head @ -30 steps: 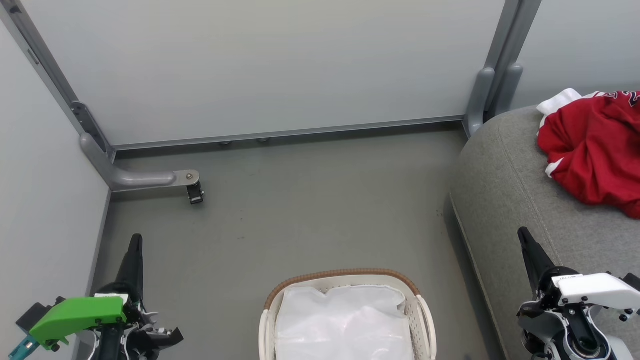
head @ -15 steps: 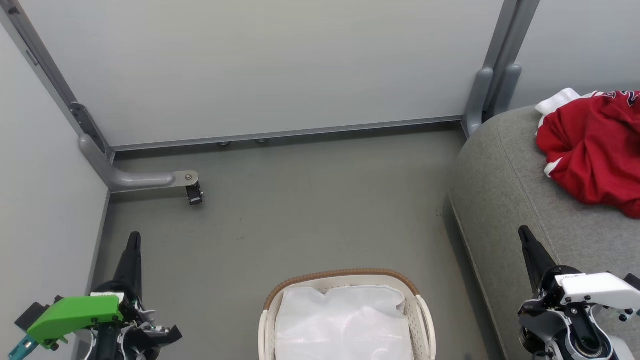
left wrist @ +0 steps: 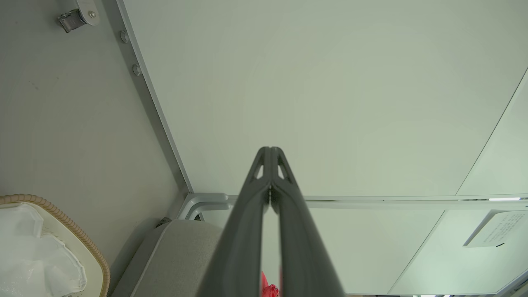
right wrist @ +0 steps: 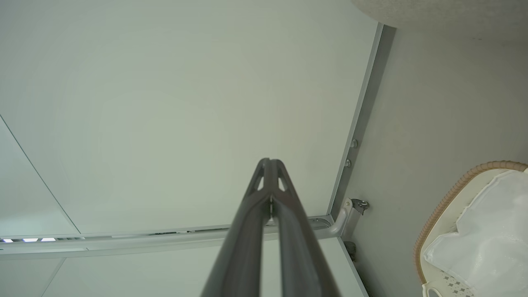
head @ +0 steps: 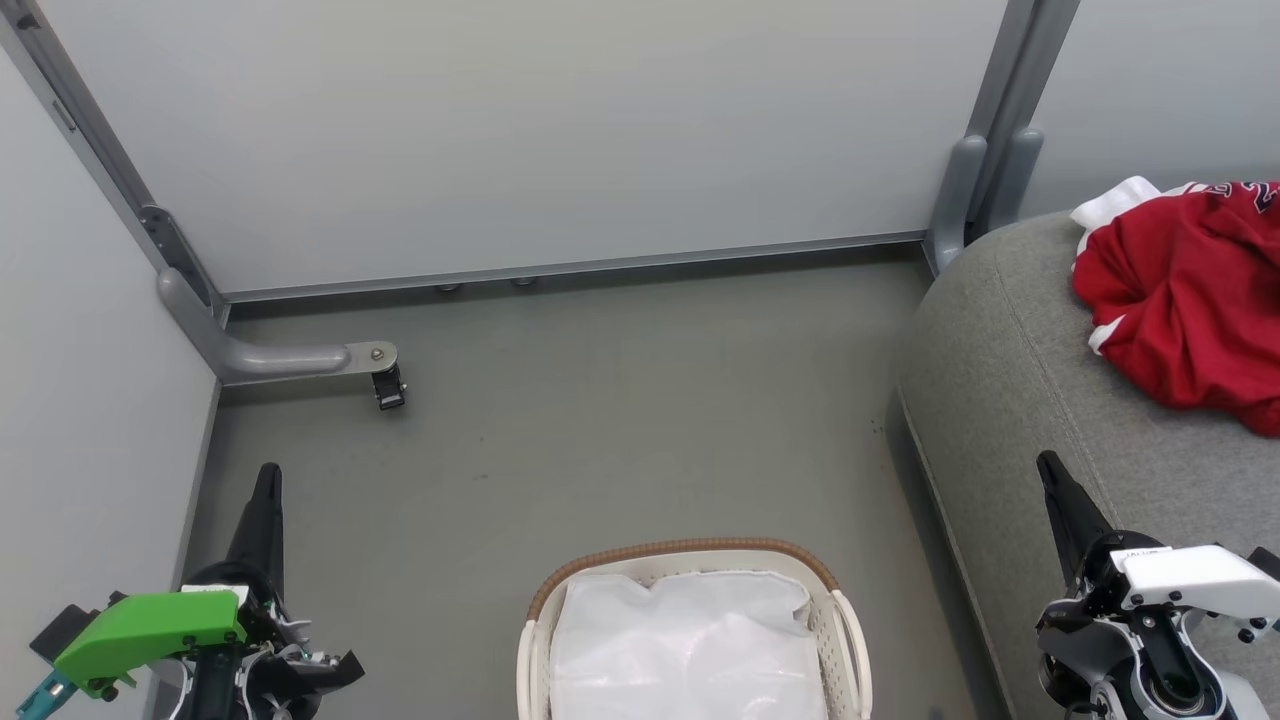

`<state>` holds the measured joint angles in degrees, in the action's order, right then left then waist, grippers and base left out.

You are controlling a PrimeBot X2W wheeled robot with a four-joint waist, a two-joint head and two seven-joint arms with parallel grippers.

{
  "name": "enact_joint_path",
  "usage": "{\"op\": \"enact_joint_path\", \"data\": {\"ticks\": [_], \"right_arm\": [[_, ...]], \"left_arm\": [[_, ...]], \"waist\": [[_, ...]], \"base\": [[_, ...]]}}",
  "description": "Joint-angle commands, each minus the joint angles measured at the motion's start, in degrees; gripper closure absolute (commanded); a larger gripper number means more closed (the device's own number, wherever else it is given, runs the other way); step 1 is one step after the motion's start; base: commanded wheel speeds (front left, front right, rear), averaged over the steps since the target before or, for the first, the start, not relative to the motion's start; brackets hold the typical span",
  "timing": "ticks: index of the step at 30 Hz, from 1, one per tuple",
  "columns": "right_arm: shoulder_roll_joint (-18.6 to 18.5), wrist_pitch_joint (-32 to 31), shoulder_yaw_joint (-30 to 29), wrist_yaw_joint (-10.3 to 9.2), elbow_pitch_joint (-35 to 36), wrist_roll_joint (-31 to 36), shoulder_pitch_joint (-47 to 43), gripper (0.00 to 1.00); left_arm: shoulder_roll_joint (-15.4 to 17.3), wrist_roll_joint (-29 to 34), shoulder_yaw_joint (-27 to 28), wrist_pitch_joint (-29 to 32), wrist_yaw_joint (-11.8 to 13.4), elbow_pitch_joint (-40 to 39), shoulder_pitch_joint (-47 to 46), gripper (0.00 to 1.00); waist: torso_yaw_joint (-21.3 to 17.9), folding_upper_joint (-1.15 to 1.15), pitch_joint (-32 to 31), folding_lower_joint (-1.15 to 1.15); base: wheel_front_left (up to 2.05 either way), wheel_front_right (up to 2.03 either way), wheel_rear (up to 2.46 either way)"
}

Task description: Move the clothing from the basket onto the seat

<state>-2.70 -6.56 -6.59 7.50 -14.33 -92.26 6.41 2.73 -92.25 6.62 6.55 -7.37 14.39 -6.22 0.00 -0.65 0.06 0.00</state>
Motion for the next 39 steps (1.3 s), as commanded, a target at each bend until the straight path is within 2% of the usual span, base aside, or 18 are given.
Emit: {"op": "enact_joint_path", "data": {"ticks": [1, 39], "right_arm": [[-0.3, -0.2, -0.1, -0.02, 0.2, -0.2, 0.2, 1.0], [-0.3, -0.2, -0.1, -0.01, 0.2, -0.2, 0.2, 1.0]], "left_arm": [[0.3, -0.2, 0.1, 0.2, -0.2, -0.2, -0.7, 1.0], [0.3, -0.2, 0.1, 0.2, -0.2, -0.2, -0.7, 1.0]], "waist": [[0.0, 0.65, 0.0, 0.0], [0.0, 0.65, 0.0, 0.0]], "base": [[0.0, 0.0, 0.0], [0.0, 0.0, 0.0]]}}
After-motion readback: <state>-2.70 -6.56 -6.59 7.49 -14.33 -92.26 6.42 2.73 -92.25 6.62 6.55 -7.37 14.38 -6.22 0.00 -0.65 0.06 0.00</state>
